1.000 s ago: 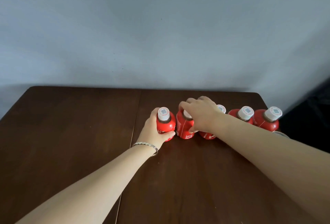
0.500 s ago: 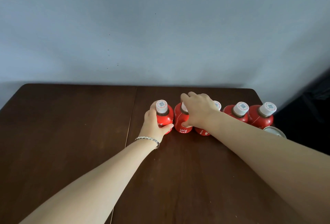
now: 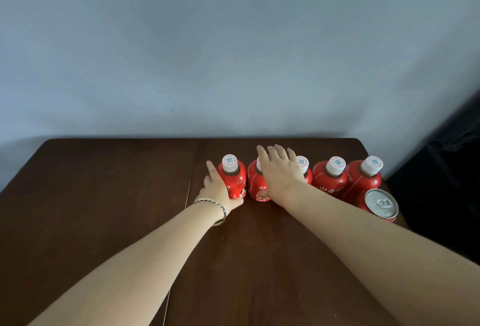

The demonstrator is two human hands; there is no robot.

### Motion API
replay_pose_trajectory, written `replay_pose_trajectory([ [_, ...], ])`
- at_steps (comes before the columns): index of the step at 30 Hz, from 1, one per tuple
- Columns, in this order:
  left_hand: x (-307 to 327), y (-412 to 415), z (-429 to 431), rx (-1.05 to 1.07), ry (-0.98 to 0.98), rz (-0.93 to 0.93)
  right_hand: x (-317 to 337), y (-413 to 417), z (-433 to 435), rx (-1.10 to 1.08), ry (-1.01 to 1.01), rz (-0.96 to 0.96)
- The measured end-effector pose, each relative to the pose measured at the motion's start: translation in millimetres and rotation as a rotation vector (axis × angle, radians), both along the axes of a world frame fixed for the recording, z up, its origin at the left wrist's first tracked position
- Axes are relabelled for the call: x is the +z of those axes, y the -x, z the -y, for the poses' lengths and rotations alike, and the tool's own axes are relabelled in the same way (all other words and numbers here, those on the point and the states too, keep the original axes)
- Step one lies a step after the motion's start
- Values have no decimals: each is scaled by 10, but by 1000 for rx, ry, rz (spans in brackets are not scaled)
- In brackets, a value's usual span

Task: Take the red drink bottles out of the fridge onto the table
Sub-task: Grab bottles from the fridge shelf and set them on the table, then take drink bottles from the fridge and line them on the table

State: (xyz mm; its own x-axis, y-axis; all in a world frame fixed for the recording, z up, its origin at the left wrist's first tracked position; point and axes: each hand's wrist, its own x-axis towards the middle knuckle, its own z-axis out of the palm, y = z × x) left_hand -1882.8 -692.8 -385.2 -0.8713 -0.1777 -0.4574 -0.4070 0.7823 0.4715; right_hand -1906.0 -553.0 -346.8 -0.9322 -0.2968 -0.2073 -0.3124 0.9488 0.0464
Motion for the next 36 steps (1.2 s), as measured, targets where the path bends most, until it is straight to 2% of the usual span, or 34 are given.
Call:
replay_pose_trajectory([
  [3,122,-261,-11,-115,174,44,113,-309,-62,35,168,-37],
  [6,311,-552,-3,-311,285,99,267,-644,-183,37,267,60],
  [10,724,-836,-98,-461,285,75,541,-1017,-320,-51,98,286],
  [12,978,-916,-159,-510,279,11,709,-1155,-387,-94,45,295],
  [19,1763,-1492,-486,-766,227,-167,1441,-2119,-647,-347,54,292],
  [27,2441,-2708,-1560,-1174,187,-389,2115,-3938,-1424,-687,99,125],
  [32,2900,-3827,-2644,-1437,98,-542,2573,-5369,-2102,-948,85,-41],
  [36,3268,-5112,-3486,-1665,27,-680,2945,-6779,-2586,-1219,86,-170],
])
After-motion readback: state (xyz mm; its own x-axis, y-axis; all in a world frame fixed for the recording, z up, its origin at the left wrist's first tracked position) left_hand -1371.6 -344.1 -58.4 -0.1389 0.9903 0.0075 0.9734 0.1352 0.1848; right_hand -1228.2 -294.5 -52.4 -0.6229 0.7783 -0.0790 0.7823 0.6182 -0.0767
